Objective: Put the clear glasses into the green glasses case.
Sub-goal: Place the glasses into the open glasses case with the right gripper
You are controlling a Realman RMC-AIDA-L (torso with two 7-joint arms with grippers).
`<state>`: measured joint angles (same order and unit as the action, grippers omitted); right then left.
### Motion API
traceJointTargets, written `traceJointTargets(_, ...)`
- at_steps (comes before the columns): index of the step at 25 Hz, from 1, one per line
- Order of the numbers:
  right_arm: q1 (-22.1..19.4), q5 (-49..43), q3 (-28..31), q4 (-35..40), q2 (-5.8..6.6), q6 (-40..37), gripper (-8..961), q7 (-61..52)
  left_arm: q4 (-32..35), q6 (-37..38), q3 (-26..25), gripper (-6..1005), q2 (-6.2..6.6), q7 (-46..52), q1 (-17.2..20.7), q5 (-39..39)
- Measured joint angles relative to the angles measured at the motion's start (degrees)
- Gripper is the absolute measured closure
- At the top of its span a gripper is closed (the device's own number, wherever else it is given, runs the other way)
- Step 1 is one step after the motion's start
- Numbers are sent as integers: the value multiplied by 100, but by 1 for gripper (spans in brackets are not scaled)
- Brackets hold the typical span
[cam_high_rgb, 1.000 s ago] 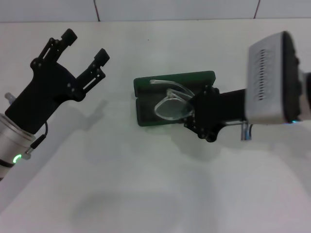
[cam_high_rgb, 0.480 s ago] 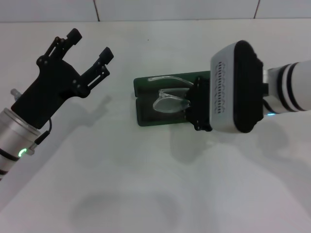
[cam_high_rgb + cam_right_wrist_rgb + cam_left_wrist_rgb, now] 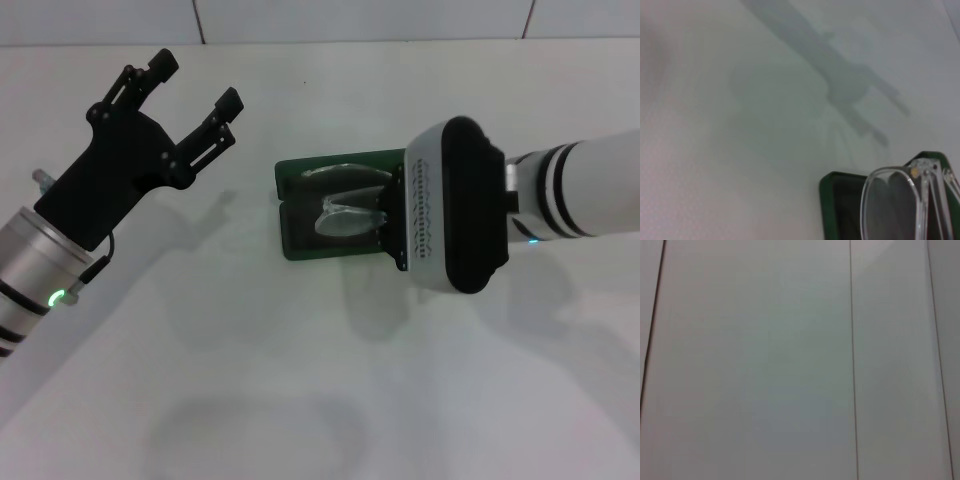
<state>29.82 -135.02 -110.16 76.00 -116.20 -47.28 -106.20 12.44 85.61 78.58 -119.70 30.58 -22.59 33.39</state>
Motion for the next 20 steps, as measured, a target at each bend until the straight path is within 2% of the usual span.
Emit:
traceJointTargets(6,-27,-357,-522,-184,0,599,935,-10,-10,-44,0,146,0,0,-52,0)
traceJointTargets(14,-47,-487,-569,-201,1,738,935,-13,-13,-45,0,146,0,0,-53,-4)
traceJointTargets(20,-118,-637,-713,-246,0,1149,936,-15,-14,-45,0,146,0,10,-58,-1)
